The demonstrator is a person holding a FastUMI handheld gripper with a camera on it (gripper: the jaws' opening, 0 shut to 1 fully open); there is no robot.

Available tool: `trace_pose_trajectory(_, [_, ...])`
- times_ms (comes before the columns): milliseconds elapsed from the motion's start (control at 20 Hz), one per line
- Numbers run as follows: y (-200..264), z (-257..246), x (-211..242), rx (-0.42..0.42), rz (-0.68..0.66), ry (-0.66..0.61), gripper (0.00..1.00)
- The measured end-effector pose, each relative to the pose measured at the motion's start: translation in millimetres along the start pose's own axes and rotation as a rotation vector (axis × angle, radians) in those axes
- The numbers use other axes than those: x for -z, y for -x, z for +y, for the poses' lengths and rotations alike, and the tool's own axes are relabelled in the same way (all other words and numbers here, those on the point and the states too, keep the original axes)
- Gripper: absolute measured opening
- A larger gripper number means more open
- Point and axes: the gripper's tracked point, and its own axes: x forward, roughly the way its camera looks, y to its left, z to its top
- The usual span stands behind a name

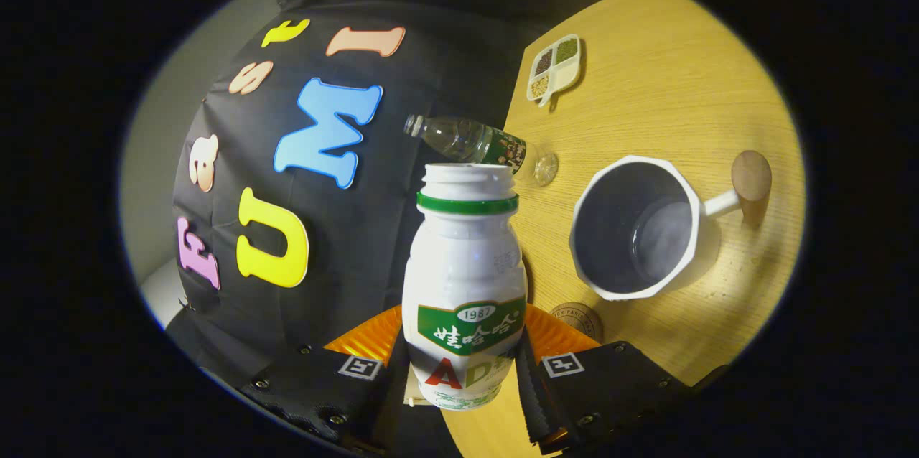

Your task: Take the bottle from table, then pour the juice into the cup, finally place the bottle on the coaster

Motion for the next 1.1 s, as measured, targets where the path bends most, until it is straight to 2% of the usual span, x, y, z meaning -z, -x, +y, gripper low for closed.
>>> trace_pose_trajectory(200, [-4.7,3.2,6.9,0.015,0.016,0.146,0.66])
trace_pose_trajectory(550, [-4.7,6.9,8.9,0.021,-0.006,0.308,0.66])
trace_pose_trajectory(700, [-6.5,15.7,16.4,0.003,0.009,0.415,0.66])
trace_pose_trajectory(900, [-9.6,23.3,17.3,0.023,0.003,0.608,0.66])
trace_pose_trajectory(1100, [-9.6,23.1,19.9,0.081,-0.004,0.922,0.66])
